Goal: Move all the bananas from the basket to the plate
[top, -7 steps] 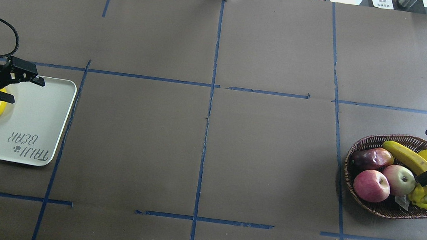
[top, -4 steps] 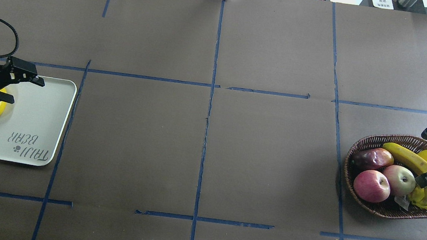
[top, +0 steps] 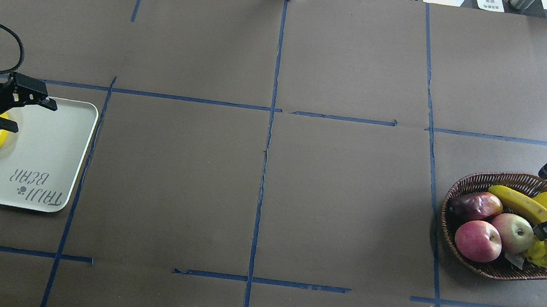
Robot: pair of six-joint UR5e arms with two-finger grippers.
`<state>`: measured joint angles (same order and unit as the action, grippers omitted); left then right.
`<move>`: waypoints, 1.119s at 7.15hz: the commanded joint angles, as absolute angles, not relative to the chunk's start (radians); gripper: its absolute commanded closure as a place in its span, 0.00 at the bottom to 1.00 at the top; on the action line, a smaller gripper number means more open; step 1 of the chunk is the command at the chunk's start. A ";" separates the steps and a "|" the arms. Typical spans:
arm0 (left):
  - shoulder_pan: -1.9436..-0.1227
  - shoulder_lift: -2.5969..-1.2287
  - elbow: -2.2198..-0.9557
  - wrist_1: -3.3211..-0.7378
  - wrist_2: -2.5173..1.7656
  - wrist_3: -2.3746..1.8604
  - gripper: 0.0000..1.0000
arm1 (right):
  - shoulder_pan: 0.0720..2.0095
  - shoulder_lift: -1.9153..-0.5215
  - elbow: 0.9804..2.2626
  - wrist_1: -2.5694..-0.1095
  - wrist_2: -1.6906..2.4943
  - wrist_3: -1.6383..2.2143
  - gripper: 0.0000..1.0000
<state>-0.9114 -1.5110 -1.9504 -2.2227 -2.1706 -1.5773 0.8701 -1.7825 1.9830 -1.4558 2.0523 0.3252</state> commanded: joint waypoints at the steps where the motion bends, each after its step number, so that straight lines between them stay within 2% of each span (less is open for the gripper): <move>1: -0.911 -1.511 -1.959 -2.223 -2.171 -1.580 0.00 | 0.871 -1.784 1.985 -1.456 2.051 0.325 0.75; 2: -0.911 -1.509 -1.960 -2.223 -2.171 -1.582 0.00 | 0.873 -1.784 1.986 -1.456 2.049 0.324 0.90; 3: -0.911 -1.511 -1.960 -2.223 -2.171 -1.582 0.00 | 0.877 -1.790 2.008 -1.457 2.046 0.324 0.97; 5: -0.911 -1.509 -1.962 -2.223 -2.171 -1.582 0.00 | 0.989 -1.792 2.026 -1.459 2.052 0.325 1.00; 8: -0.904 -1.517 -1.962 -2.227 -2.172 -1.583 0.00 | 1.002 -1.751 2.094 -1.467 2.139 0.328 1.00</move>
